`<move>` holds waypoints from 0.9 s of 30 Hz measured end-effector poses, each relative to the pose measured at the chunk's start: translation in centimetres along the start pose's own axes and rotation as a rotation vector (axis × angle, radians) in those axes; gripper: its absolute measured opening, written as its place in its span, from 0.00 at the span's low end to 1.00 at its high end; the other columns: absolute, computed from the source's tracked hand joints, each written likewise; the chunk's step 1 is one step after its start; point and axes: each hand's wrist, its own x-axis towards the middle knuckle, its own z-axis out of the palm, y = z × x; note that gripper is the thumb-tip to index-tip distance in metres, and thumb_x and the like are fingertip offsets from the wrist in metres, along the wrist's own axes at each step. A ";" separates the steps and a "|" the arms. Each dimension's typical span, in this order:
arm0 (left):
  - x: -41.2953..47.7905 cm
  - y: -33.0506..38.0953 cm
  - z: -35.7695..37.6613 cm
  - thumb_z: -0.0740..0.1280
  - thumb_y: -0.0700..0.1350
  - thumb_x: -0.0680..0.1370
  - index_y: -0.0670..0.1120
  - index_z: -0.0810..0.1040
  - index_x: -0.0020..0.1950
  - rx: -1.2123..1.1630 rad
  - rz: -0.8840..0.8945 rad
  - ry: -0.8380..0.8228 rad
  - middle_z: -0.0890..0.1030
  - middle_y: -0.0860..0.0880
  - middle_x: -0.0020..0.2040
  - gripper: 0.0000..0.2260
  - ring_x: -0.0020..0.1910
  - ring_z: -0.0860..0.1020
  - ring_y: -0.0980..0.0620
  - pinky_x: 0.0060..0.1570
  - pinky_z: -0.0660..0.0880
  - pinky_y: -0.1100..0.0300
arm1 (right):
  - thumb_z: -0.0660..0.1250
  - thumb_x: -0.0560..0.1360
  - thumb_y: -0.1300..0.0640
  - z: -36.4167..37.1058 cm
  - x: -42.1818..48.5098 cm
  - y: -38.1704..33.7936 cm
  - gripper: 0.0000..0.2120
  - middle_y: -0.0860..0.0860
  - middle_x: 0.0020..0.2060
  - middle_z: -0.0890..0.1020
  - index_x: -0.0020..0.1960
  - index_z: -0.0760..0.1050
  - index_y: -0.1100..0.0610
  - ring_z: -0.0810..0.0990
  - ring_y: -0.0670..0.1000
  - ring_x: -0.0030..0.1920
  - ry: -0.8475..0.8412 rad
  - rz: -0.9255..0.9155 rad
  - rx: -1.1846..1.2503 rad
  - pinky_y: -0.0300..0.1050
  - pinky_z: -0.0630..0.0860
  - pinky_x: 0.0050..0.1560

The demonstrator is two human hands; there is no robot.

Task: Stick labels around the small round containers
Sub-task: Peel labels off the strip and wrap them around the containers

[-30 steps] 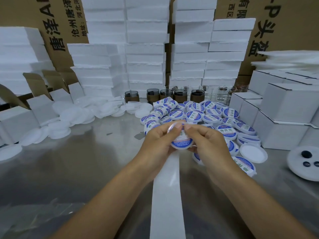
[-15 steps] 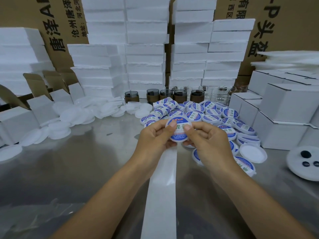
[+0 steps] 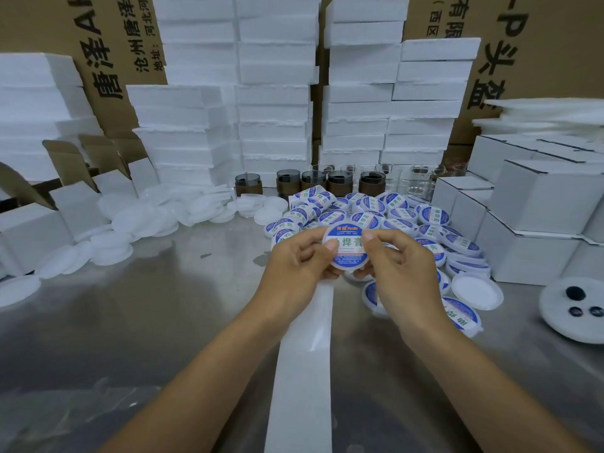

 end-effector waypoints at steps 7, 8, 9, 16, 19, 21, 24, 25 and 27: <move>0.1 0.2 -0.2 0.62 0.38 0.79 0.37 0.76 0.61 -0.040 -0.031 0.106 0.83 0.39 0.51 0.12 0.49 0.81 0.41 0.54 0.78 0.47 | 0.69 0.73 0.57 0.4 -0.5 0.6 0.10 0.50 0.28 0.82 0.54 0.76 0.49 0.83 0.52 0.37 -0.181 -0.092 -0.126 0.52 0.79 0.49; 0.1 0.2 -0.2 0.62 0.38 0.79 0.37 0.76 0.61 -0.035 -0.032 0.105 0.83 0.40 0.51 0.12 0.50 0.81 0.41 0.54 0.78 0.47 | 0.69 0.73 0.58 0.4 -0.5 0.6 0.10 0.49 0.27 0.81 0.52 0.75 0.47 0.82 0.53 0.38 -0.181 -0.099 -0.125 0.54 0.79 0.49; 0.1 0.2 -0.2 0.62 0.38 0.79 0.38 0.76 0.61 -0.031 -0.032 0.104 0.83 0.40 0.51 0.12 0.49 0.81 0.41 0.53 0.78 0.47 | 0.68 0.74 0.58 0.3 -0.4 0.7 0.10 0.49 0.26 0.81 0.52 0.75 0.46 0.82 0.53 0.37 -0.185 -0.095 -0.108 0.54 0.79 0.49; 0.2 -0.3 -0.5 0.65 0.40 0.77 0.41 0.78 0.57 -0.024 -0.014 0.104 0.84 0.43 0.44 0.09 0.39 0.81 0.49 0.45 0.79 0.55 | 0.60 0.78 0.62 0.3 -0.1 0.9 0.12 0.47 0.29 0.82 0.50 0.75 0.45 0.78 0.44 0.32 -0.245 -0.086 -0.010 0.36 0.77 0.39; 0.3 -0.5 -0.5 0.67 0.40 0.76 0.47 0.78 0.51 -0.038 -0.034 0.102 0.84 0.50 0.37 0.05 0.33 0.80 0.56 0.38 0.78 0.63 | 0.62 0.77 0.62 0.2 -0.1 1.0 0.09 0.47 0.28 0.83 0.51 0.72 0.47 0.79 0.43 0.31 -0.196 -0.061 0.001 0.33 0.76 0.36; 0.5 -0.6 -0.6 0.67 0.39 0.76 0.47 0.78 0.52 -0.051 -0.046 0.120 0.83 0.48 0.37 0.06 0.32 0.79 0.57 0.37 0.78 0.65 | 0.64 0.76 0.61 -0.3 0.3 1.0 0.07 0.47 0.28 0.83 0.49 0.71 0.49 0.79 0.43 0.29 -0.138 -0.040 0.020 0.30 0.74 0.32; 0.8 -0.4 -1.0 0.66 0.38 0.77 0.49 0.80 0.49 -0.096 -0.046 0.208 0.81 0.48 0.38 0.07 0.32 0.79 0.57 0.37 0.77 0.66 | 0.64 0.76 0.59 -1.6 1.4 1.2 0.04 0.48 0.28 0.82 0.48 0.72 0.52 0.79 0.41 0.28 0.010 -0.034 -0.074 0.30 0.73 0.29; 1.0 -0.3 -1.2 0.66 0.38 0.77 0.49 0.80 0.48 -0.110 -0.047 0.256 0.80 0.49 0.38 0.07 0.32 0.78 0.56 0.37 0.77 0.65 | 0.64 0.76 0.59 -2.3 1.8 1.4 0.03 0.48 0.27 0.82 0.48 0.72 0.52 0.80 0.42 0.29 0.074 -0.044 -0.145 0.32 0.74 0.31; 1.3 -0.2 -2.0 0.64 0.38 0.78 0.48 0.80 0.46 -0.132 -0.050 0.361 0.80 0.49 0.37 0.07 0.31 0.77 0.55 0.35 0.77 0.65 | 0.65 0.76 0.58 -3.5 2.3 1.9 0.04 0.47 0.28 0.81 0.50 0.72 0.53 0.81 0.47 0.35 0.179 -0.069 -0.339 0.43 0.78 0.40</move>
